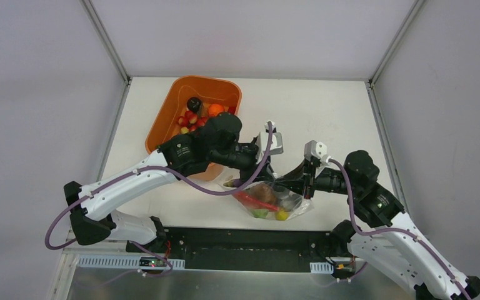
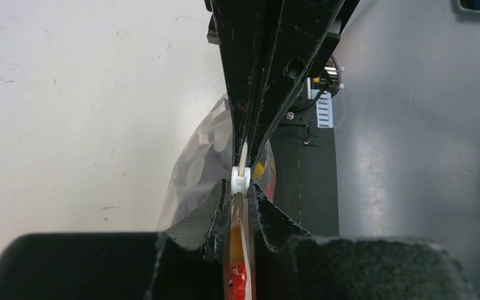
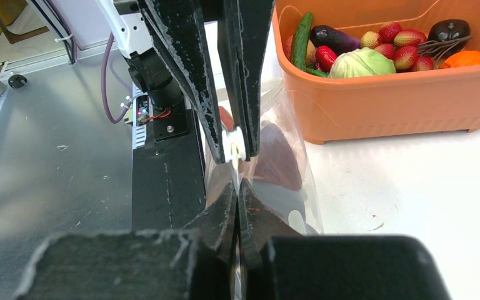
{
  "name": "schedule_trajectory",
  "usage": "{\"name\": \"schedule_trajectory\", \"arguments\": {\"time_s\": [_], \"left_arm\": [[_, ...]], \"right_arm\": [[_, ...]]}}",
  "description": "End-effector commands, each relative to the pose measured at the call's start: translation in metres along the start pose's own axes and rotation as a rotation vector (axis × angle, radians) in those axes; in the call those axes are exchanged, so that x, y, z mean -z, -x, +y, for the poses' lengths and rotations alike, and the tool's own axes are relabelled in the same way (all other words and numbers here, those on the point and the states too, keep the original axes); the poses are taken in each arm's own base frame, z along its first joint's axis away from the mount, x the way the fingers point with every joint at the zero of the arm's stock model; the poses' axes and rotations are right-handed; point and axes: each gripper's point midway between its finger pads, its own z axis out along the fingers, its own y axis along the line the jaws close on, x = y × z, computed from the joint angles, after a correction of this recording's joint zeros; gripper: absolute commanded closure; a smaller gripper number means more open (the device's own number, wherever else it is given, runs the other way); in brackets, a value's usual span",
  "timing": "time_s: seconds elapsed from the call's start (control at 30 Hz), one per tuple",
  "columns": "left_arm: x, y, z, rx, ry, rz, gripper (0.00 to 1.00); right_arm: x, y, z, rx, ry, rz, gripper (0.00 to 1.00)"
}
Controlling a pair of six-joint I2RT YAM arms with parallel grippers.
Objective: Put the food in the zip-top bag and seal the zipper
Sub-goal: Zip the zipper food storage bag at the center of the board.
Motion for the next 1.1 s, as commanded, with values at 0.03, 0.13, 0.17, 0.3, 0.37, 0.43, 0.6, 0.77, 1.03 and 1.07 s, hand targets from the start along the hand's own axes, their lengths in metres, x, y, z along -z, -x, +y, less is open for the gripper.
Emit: {"name": "schedule_trajectory", "arguments": {"time_s": [0.03,0.13,0.17,0.3,0.37,0.43,0.6,0.77,1.03,1.07], "left_arm": [[0.016,-0.02,0.002,-0.037,0.049,0.077,1.0],[0.017,-0.028,0.005,-0.035,0.064,0.109,1.0],[0.017,-0.03,0.006,-0.032,0.07,0.116,1.0],[0.017,-0.032,0.007,-0.02,0.079,0.124,1.0],[0.017,-0.03,0.008,-0.017,0.085,0.108,1.0],[0.017,-0.021,0.008,-0.008,0.092,0.07,1.0],[0.011,0.018,0.003,0.042,0.068,-0.05,1.0],[0.009,0.036,-0.002,0.055,0.027,-0.057,1.0],[0.004,0.033,-0.006,0.071,-0.014,0.001,1.0],[0.004,0.033,-0.006,0.072,-0.017,0.006,1.0]], "right_arm": [[0.005,0.033,0.001,0.078,-0.017,-0.126,1.0],[0.005,0.033,0.001,0.077,-0.017,-0.131,1.0],[0.006,0.033,0.001,0.075,-0.019,-0.132,1.0],[0.006,0.032,0.0,0.076,-0.024,-0.133,1.0],[0.005,0.031,0.0,0.076,-0.025,-0.131,1.0],[0.005,0.029,0.001,0.073,-0.015,-0.125,1.0],[0.0,0.026,0.006,0.051,0.037,-0.099,1.0],[0.0,0.029,-0.002,0.053,-0.008,-0.099,0.89],[0.004,0.034,-0.003,0.075,-0.028,-0.1,0.43],[0.004,0.035,-0.002,0.081,-0.026,-0.097,0.43]]}}
